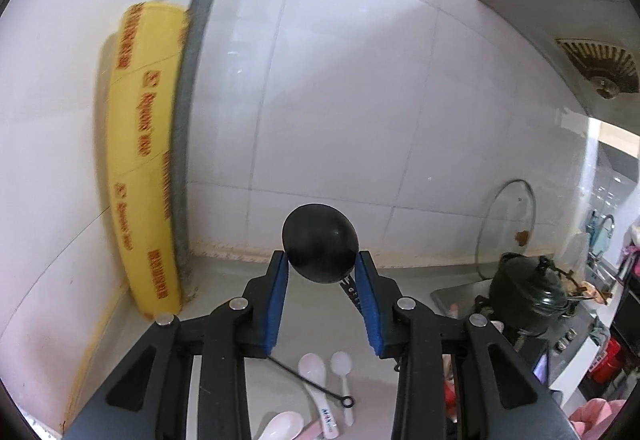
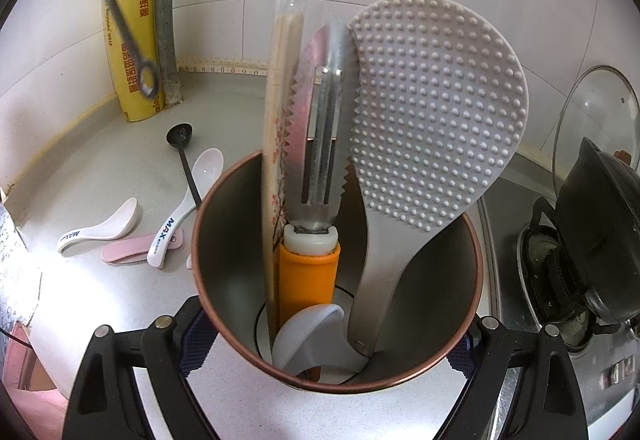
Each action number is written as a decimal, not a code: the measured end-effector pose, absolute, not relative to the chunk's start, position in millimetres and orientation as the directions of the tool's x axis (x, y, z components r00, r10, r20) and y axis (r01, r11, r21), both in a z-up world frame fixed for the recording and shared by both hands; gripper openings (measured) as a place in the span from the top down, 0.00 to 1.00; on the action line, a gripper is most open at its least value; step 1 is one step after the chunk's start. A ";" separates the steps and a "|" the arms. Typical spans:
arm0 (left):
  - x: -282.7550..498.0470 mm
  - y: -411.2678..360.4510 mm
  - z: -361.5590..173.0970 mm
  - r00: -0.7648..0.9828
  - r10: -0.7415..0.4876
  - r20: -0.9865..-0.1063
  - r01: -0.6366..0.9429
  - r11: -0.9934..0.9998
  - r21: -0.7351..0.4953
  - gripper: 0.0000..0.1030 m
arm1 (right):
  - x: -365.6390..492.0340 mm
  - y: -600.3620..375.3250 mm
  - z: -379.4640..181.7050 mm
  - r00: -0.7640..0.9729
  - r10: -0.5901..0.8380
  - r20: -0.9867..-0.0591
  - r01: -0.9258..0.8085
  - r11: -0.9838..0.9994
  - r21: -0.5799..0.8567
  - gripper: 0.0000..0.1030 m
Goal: Organize utensils
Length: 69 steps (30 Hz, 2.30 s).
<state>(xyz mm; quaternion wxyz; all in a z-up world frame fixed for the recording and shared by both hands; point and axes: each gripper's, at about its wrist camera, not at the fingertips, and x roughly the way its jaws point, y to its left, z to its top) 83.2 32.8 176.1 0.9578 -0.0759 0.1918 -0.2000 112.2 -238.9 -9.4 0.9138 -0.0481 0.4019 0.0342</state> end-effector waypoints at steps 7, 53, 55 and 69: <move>80.2 3.3 195.4 0.816 -0.490 -0.307 0.451 0.872 -0.191 0.67 | 111.5 -238.4 -9.2 0.675 0.023 -0.738 -0.101 0.993 -0.062 0.10; 200.3 -103.3 0.3 0.329 -0.400 -0.855 0.403 0.879 -0.256 0.72 | 111.7 -248.0 -11.6 0.672 -0.029 -0.740 -0.032 0.997 -0.069 0.10; 202.8 -113.3 -2.8 0.315 -0.402 -0.860 0.420 0.871 -0.253 0.72 | 111.1 -251.1 -11.9 0.671 -0.043 -0.740 -0.012 0.998 -0.069 0.10; 212.0 -218.3 -21.7 0.168 -0.378 -0.910 0.655 0.733 -0.184 0.62 | 98.5 -278.1 -11.5 0.638 -0.152 -0.755 0.151 0.986 -0.071 0.10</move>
